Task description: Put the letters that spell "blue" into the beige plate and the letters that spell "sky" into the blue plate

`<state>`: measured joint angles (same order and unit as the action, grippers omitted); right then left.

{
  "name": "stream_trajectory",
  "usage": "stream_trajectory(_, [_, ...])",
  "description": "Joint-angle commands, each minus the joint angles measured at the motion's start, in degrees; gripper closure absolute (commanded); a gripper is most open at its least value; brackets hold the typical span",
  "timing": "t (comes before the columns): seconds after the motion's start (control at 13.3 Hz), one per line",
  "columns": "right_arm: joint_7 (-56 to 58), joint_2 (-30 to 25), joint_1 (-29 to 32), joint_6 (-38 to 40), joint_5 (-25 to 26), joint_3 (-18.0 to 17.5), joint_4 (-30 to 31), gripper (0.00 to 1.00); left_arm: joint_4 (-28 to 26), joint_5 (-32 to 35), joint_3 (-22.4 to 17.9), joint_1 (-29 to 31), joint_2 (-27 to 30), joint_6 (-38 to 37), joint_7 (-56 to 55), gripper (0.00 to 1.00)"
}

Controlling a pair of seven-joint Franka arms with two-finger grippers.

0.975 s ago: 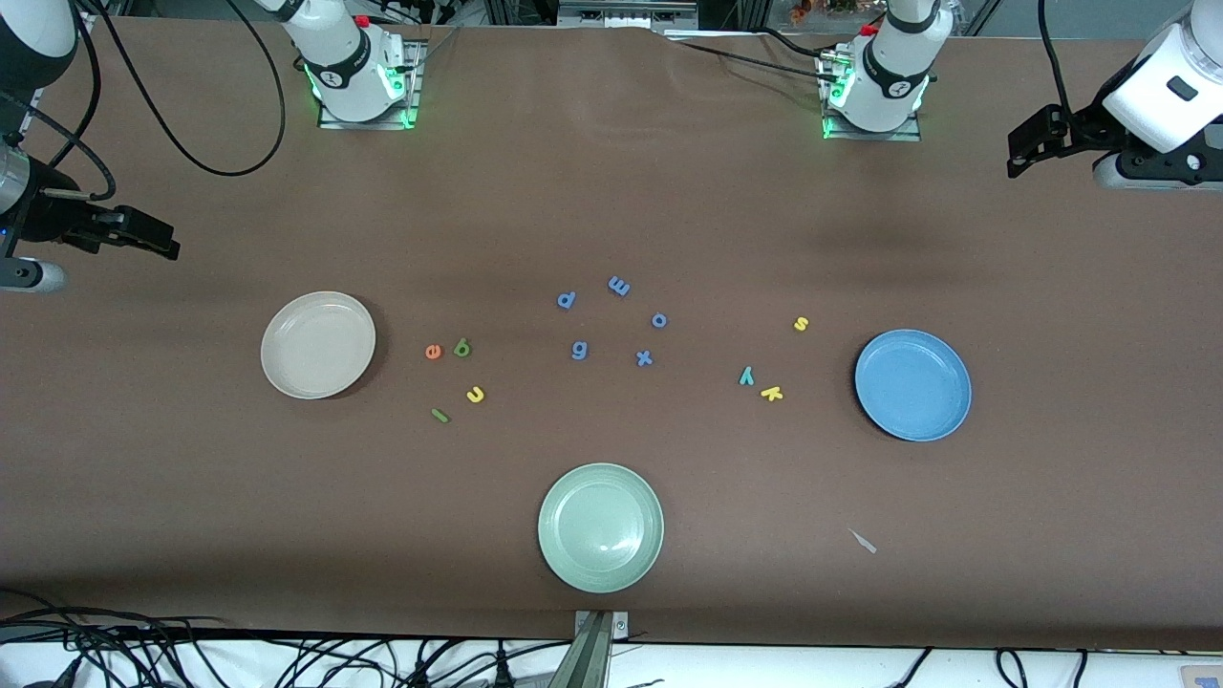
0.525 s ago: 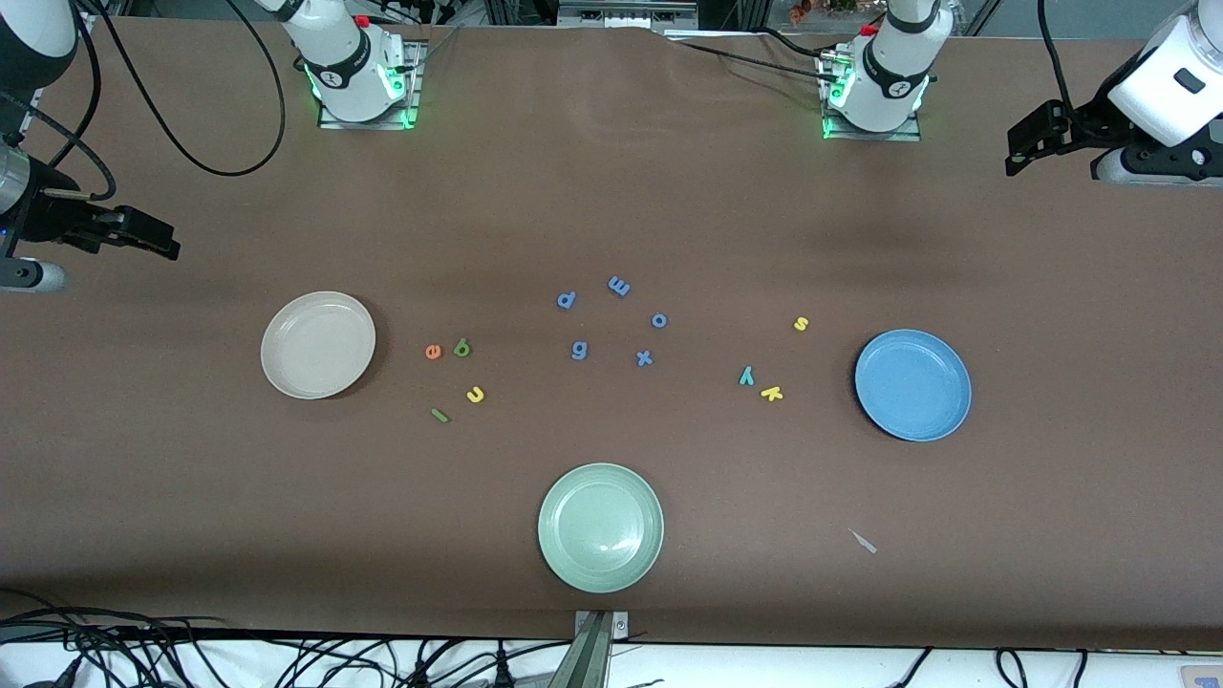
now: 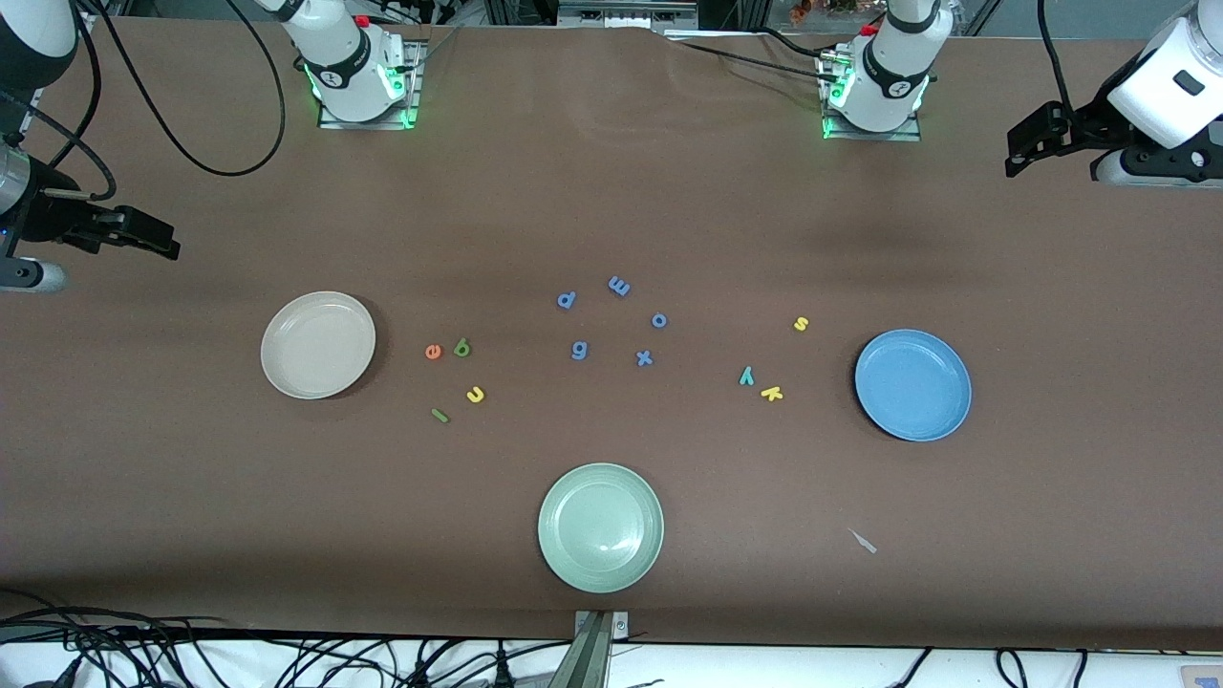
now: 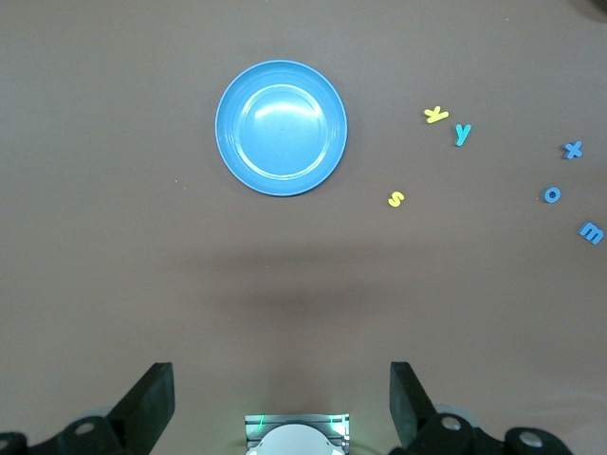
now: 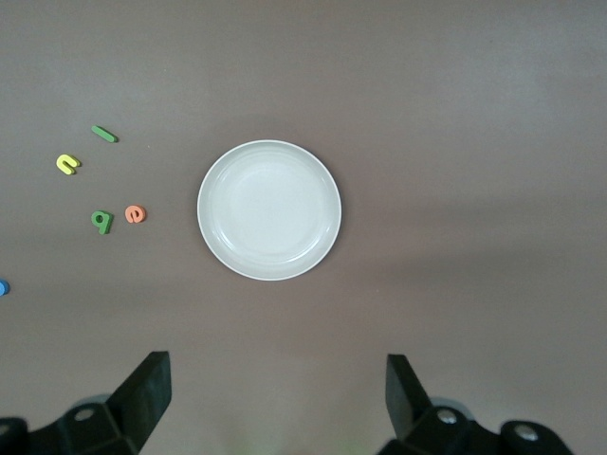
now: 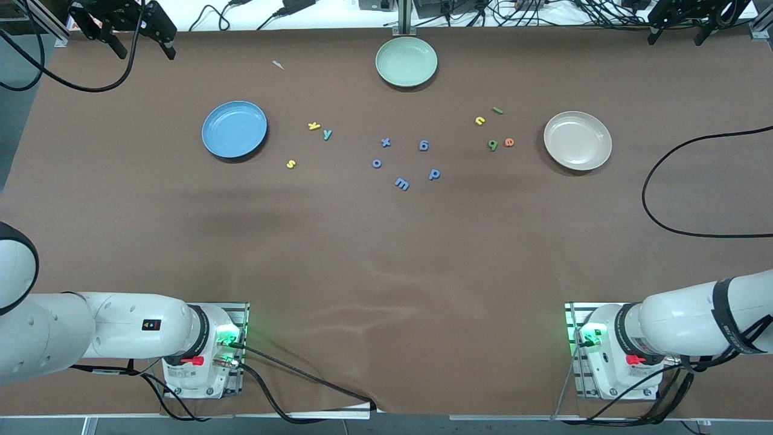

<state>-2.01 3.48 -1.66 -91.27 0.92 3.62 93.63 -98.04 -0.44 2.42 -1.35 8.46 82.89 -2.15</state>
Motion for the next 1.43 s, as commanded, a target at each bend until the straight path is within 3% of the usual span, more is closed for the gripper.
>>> stream_trajectory(0.0, [-0.4, -0.1, 0.2, 0.6, 0.0, -0.4, -0.6, 0.00, 2.1, -1.2, 0.4, 0.6, -0.9, -1.5, -0.6, 0.00])
stream_trajectory(1.35, [-0.4, -0.1, 0.2, 0.7, 0.0, -0.4, -0.6, 0.00, 2.1, -1.2, 0.6, 0.5, -0.9, -2.6, -0.6, 0.00])
